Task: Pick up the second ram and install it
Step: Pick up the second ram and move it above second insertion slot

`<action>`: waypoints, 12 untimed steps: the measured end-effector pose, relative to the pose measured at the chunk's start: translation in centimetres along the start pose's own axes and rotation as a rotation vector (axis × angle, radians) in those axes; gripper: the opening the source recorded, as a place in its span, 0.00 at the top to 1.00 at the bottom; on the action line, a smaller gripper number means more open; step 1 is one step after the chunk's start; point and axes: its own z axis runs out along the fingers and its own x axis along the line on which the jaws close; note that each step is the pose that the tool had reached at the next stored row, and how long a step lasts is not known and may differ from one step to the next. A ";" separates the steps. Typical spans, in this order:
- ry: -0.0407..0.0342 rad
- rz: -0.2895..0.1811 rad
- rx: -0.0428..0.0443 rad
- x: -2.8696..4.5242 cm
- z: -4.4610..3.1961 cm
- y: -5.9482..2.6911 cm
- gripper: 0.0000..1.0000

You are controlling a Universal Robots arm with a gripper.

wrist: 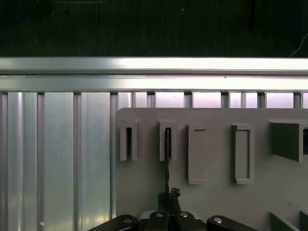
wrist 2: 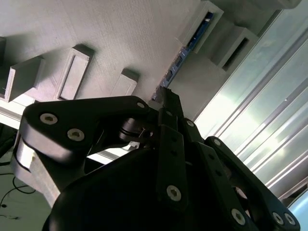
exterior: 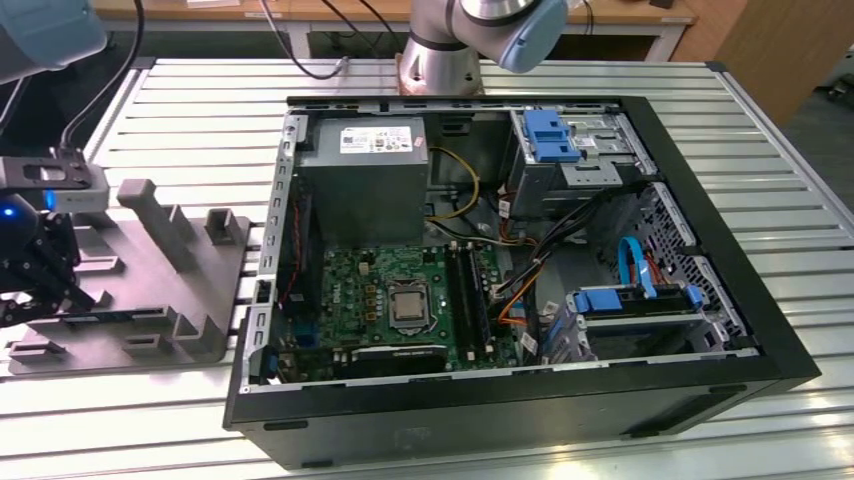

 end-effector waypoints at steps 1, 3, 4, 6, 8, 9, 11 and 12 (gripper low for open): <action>0.0001 0.000 -0.0001 0.01 0.04 0.00 0.90; 0.0003 0.000 -0.0003 0.01 0.09 0.00 0.90; 0.0003 0.000 -0.0003 0.01 0.09 0.00 0.90; 0.0002 0.000 -0.0002 0.01 0.11 0.00 0.90; 0.0002 0.000 -0.0002 0.01 0.12 0.00 0.90; 0.0002 0.000 -0.0002 0.01 0.13 0.00 0.90; 0.0002 0.000 -0.0002 0.01 0.14 0.00 0.83; 0.0001 0.000 -0.0002 0.01 0.15 0.00 0.83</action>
